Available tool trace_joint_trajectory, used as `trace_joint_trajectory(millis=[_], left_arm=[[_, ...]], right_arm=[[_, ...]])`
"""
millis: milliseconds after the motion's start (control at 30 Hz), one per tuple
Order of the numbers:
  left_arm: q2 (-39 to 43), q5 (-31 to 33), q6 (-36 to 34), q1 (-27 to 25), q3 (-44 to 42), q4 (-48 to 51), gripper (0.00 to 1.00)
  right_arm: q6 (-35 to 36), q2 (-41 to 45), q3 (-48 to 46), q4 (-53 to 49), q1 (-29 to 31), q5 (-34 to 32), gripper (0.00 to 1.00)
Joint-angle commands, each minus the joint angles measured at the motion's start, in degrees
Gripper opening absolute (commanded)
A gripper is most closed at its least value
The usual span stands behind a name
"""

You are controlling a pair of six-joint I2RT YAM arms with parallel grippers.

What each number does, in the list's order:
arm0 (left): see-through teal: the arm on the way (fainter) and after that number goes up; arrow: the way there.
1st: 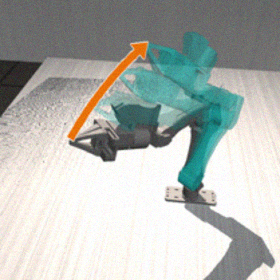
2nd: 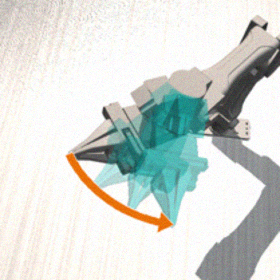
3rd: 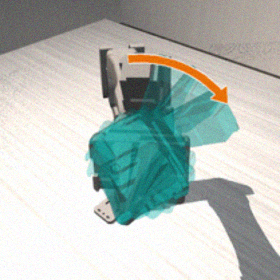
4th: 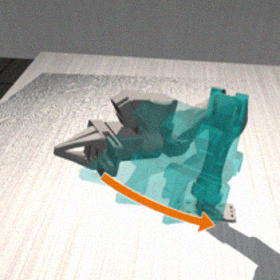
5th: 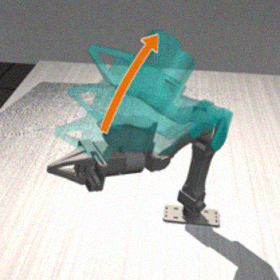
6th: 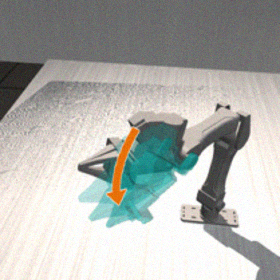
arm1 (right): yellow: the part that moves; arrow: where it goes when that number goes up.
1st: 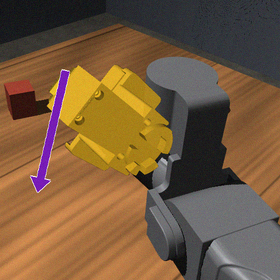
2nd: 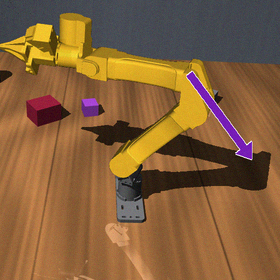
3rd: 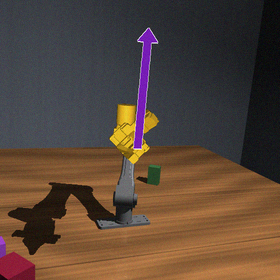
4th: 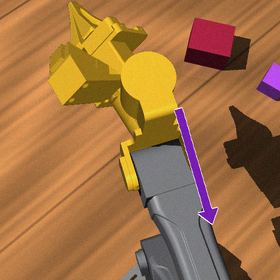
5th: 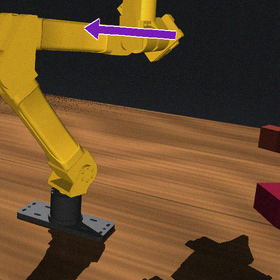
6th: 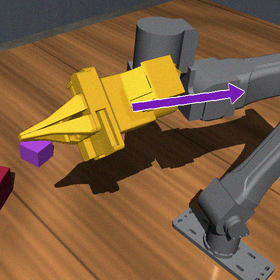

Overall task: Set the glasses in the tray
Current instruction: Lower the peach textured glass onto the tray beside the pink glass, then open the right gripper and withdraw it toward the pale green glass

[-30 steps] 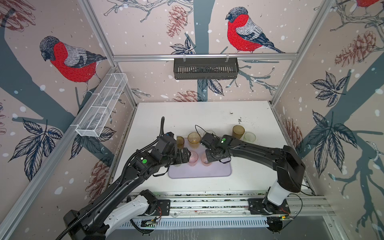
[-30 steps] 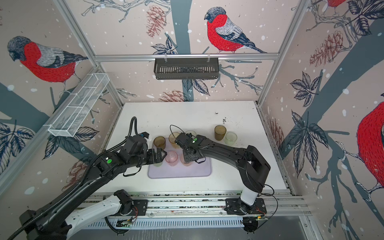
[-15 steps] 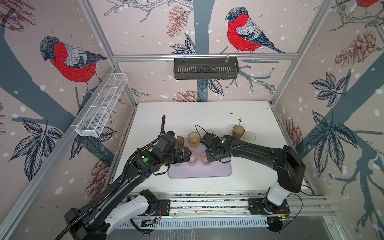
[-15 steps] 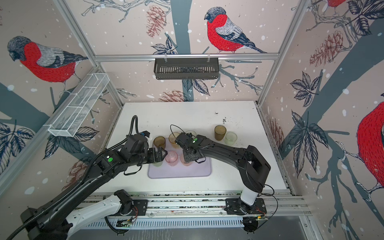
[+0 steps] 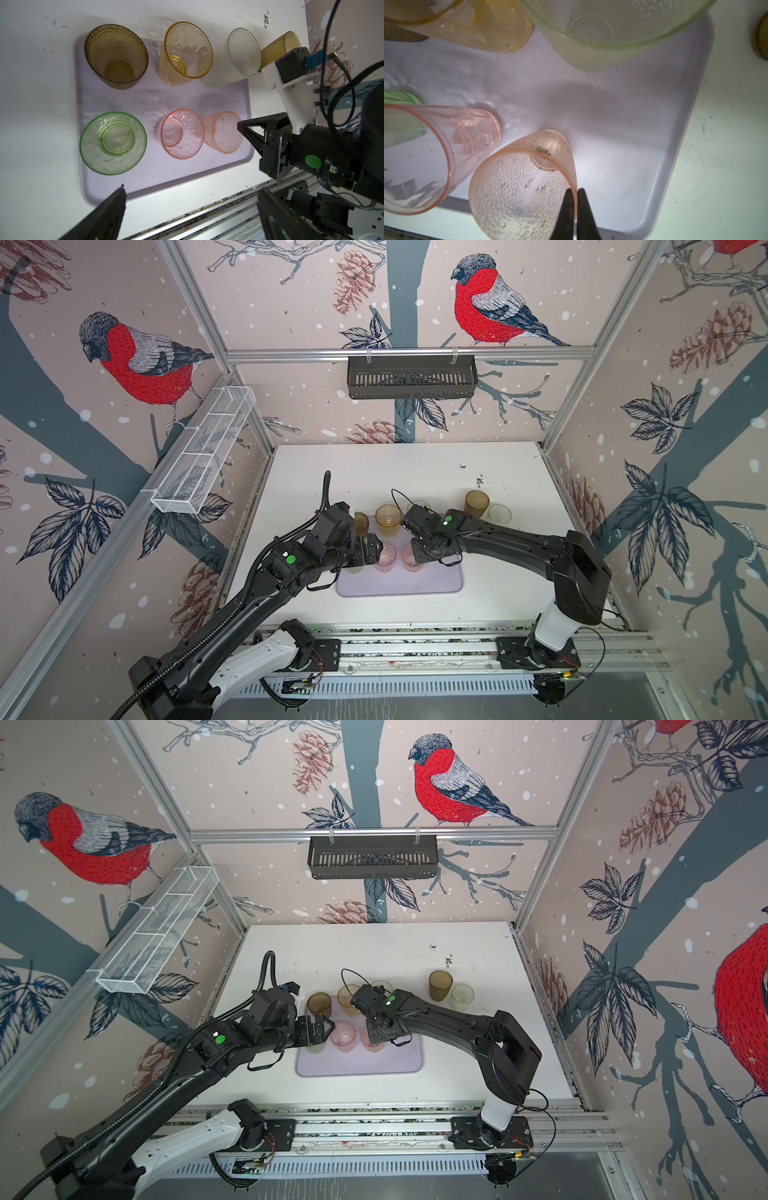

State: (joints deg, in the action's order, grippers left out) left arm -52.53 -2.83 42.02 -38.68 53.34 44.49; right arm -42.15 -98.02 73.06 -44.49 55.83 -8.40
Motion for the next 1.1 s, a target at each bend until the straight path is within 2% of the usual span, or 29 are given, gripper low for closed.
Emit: trace_joint_trajectory(millis=[0, 267, 733, 1067], left_arm=[[-0.03, 0.88, 0.0, 0.18, 0.25, 1.21, 0.98], [-0.11, 0.73, 0.1, 0.18, -0.04, 1.04, 0.98], [-1.32, 1.31, 0.12, 0.18, 1.79, 1.91, 0.98], [-2.04, 1.43, -0.16, 0.18, 2.99, 2.1, 0.98]], right_arm=[[-0.21, -0.2, 0.16, 0.22, 0.06, 0.04, 0.06], [-0.65, 0.53, -0.19, 0.34, 0.06, -0.32, 0.17], [-1.25, 3.36, 3.92, -3.35, 0.42, -4.21, 0.58], [-1.64, 7.91, 5.85, -5.96, 0.5, -7.07, 0.74]])
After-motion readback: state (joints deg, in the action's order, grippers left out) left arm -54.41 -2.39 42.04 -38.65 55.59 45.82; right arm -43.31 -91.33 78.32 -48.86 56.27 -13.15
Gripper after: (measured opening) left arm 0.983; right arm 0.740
